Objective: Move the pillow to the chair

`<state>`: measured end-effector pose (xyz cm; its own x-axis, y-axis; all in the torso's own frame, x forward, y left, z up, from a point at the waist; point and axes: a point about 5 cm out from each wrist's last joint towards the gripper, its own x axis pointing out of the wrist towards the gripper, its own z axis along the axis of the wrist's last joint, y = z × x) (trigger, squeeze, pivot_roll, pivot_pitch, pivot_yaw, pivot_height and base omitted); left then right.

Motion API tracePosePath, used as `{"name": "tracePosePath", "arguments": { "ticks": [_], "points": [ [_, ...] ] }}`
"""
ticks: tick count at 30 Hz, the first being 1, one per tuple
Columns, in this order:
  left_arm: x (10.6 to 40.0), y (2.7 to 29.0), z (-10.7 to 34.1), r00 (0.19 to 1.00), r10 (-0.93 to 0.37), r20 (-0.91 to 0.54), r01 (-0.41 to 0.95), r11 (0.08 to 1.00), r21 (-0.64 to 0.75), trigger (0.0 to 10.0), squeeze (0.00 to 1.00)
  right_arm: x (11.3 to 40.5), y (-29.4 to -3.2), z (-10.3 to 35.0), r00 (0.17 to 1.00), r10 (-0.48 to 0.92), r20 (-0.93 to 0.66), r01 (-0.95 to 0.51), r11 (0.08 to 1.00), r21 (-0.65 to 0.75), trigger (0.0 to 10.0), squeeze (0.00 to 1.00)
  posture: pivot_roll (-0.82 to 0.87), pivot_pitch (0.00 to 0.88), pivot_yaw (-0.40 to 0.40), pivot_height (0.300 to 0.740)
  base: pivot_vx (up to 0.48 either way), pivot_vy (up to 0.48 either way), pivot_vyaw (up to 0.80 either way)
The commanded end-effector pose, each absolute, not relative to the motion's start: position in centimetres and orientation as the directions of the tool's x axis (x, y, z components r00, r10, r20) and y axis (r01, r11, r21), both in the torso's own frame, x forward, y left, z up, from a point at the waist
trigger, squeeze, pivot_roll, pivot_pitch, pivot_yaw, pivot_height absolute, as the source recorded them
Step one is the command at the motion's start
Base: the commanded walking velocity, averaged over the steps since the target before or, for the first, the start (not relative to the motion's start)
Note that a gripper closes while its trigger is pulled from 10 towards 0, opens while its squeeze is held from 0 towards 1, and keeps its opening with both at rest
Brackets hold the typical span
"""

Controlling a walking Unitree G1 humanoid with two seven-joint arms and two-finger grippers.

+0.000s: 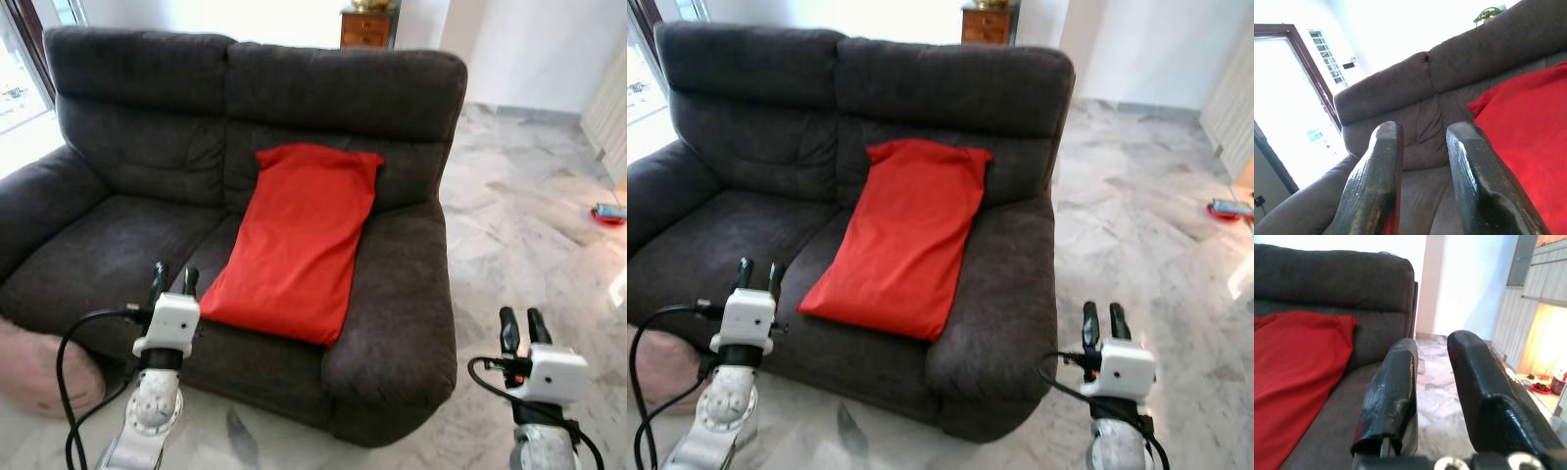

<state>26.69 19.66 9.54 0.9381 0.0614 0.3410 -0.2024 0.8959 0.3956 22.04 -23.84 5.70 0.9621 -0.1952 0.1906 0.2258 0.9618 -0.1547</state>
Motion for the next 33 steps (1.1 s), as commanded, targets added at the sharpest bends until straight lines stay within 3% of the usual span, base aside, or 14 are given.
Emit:
{"name": "tracePosePath", "arguments": {
  "ticks": [1, 3, 8, 11, 14, 15, 18, 22, 26, 33],
  "points": [
    [27.0, 19.7, 8.9, 0.95, 0.069, 0.304, -0.188, 0.904, 0.385, 10.0, 0.0, 22.4, -24.0, 5.0, 0.969, -0.19, 0.155, 0.215, 0.964, -0.159, 10.0, 0.0, -0.05, 0.0, -0.013, 0.74, 0.0, 0.0, 0.0],
    [27.9, 20.4, 6.8, 0.981, 0.096, 0.17, -0.154, 0.916, 0.371, 10.0, 0.0, 22.8, -24.8, 2.8, 0.977, -0.211, 0.019, 0.211, 0.964, -0.164, 10.0, 0.0, -0.05, 0.0, -0.019, 0.74, 0.0, 0.0, 0.0],
    [28.1, 21.5, 4.3, 0.992, 0.128, 0.017, -0.125, 0.92, 0.371, 10.0, 0.0, 22.3, -25.3, -0.2, 0.959, -0.219, -0.18, 0.19, 0.967, -0.168, 10.0, 0.0, -0.05, 0.0, -0.019, 0.74, 0.0, 0.0, 0.0],
    [26.3, 22.8, 0.3, 0.947, 0.182, -0.265, -0.074, 0.925, 0.372, 10.0, 0.0, 19.6, -25.9, -3.9, 0.85, -0.277, -0.449, 0.228, 0.96, -0.16, 10.0, 0.0, -0.06, 0.0, -0.012, 0.74, 0.0, 0.0, 0.0],
    [25.0, 23.1, -1.5, 0.9, 0.196, -0.39, -0.043, 0.929, 0.367, 10.0, 0.0, 17.8, -25.9, -5.5, 0.776, -0.289, -0.56, 0.238, 0.957, -0.165, 10.0, 0.0, -0.07, 0.0, 0.0, 0.74, 0.0, 0.0, 0.0],
    [23.1, 23.3, -3.5, 0.837, 0.204, -0.508, -0.029, 0.943, 0.332, 10.0, 0.0, 15.6, -25.7, -7.2, 0.681, -0.291, -0.672, 0.244, 0.955, -0.166, 10.0, 0.0, -0.07, 0.0, 0.004, 0.74, 0.0, 0.0, 0.0],
    [21.5, 23.2, -4.9, 0.789, 0.186, -0.586, 0.002, 0.952, 0.306, 10.0, 0.0, 13.7, -25.3, -8.4, 0.599, -0.266, -0.755, 0.243, 0.959, -0.145, 10.0, 0.0, -0.06, 0.0, 0.002, 0.74, 0.0, 0.0, 0.0],
    [19.8, 23.1, -6.1, 0.74, 0.178, -0.649, 0.04, 0.951, 0.306, 10.0, 0.0, 13.5, -24.7, -8.7, 0.598, -0.247, -0.763, 0.242, 0.963, -0.122, 10.0, 0.0, -0.07, 0.0, 0.01, 0.74, 0.0, 0.0, 0.0],
    [17.8, 22.5, -7.7, 0.647, 0.147, -0.748, 0.073, 0.965, 0.252, 10.0, 0.0, 13.1, -23.2, -9.4, 0.559, -0.174, -0.811, 0.119, 0.984, -0.13, 10.0, 0.0, -0.08, 0.0, 0.018, 0.74, 0.0, 0.0, 0.0],
    [17.9, 22.3, -7.7, 0.638, 0.132, -0.759, 0.066, 0.972, 0.225, 10.0, 0.0, 13.3, -22.7, -9.5, 0.555, -0.149, -0.818, 0.139, 0.987, -0.086, 10.0, 0.0, -0.08, 0.0, 0.022, 0.74, 0.0, 0.0, 0.0]
  ]
}}
